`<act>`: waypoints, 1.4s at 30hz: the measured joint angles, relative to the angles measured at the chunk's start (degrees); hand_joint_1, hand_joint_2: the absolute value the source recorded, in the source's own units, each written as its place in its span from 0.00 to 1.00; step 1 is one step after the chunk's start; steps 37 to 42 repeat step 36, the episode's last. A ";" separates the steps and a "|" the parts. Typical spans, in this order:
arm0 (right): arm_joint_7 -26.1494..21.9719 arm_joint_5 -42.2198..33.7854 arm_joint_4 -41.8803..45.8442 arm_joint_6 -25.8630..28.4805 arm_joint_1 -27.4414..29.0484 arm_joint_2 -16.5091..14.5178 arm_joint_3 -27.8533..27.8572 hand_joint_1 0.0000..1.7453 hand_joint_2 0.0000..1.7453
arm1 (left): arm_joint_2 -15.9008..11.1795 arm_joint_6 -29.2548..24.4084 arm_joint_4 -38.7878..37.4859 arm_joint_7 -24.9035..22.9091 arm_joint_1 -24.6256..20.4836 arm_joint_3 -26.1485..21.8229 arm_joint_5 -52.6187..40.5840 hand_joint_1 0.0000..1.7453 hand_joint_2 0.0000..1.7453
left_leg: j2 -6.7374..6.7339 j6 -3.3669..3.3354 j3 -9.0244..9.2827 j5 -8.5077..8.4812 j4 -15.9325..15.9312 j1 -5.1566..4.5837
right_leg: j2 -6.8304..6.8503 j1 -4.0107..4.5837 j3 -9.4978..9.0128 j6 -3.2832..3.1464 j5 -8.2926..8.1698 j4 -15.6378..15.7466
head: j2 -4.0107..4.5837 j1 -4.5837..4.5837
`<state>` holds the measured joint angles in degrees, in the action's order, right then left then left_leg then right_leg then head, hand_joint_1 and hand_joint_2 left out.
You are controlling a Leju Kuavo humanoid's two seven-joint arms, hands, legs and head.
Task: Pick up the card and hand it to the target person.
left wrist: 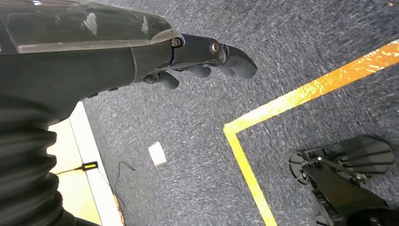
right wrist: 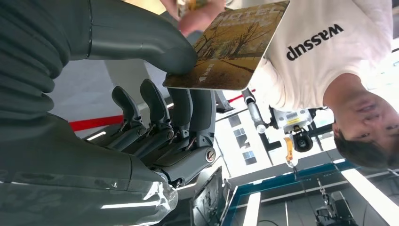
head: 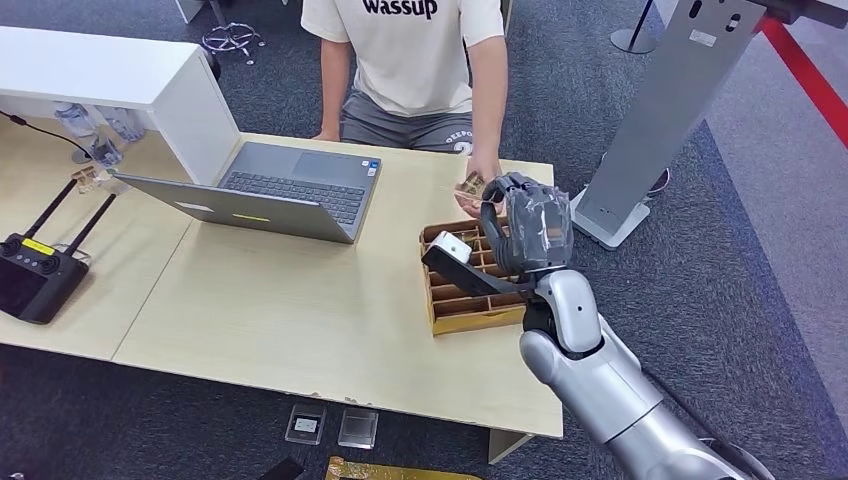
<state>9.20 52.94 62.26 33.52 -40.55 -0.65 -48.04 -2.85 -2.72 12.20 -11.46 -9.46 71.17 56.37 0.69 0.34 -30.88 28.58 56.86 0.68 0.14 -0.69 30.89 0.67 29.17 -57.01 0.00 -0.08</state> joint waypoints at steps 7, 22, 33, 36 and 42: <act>-8.90 -5.20 -11.16 5.40 -0.50 -3.28 1.42 0.81 1.00 | 0.44 0.31 0.00 -0.32 -0.24 0.36 0.05 0.00 1.00 | 0.00 0.00 0.00 0.00 0.00 0.00 | -0.01 0.00 0.02 0.00 0.00 0.00 | 0.00 0.03; -10.71 -1.10 -20.33 6.02 -0.42 -7.17 5.18 0.81 1.00 | 0.73 0.38 0.00 -0.34 -0.26 0.73 0.69 0.00 1.00 | -0.02 0.00 0.01 0.00 0.00 0.00 | -0.01 0.00 0.02 0.00 0.00 0.00 | 0.00 0.02; -12.33 -2.23 -21.60 6.04 -0.12 -7.80 7.22 0.00 1.00 | 0.73 2.87 0.00 0.75 -0.47 1.28 0.25 0.00 0.00 | -0.02 0.00 0.02 0.00 0.00 0.00 | -0.02 0.00 0.02 0.00 0.00 0.00 | 0.00 0.01; -14.84 -8.23 -21.42 5.88 0.31 -7.81 7.58 0.00 1.00 | 0.73 2.09 0.00 0.84 -0.45 1.31 0.78 0.00 0.00 | -0.02 0.00 0.02 0.00 0.00 0.00 | -0.02 0.00 0.02 0.00 0.00 0.00 | 0.00 0.01; -14.84 -8.23 -21.42 5.88 0.31 -7.81 7.58 0.00 1.00 | 0.73 2.09 0.00 0.84 -0.45 1.31 0.78 0.00 0.00 | -0.02 0.00 0.02 0.00 0.00 0.00 | -0.02 0.00 0.02 0.00 0.00 0.00 | 0.00 0.01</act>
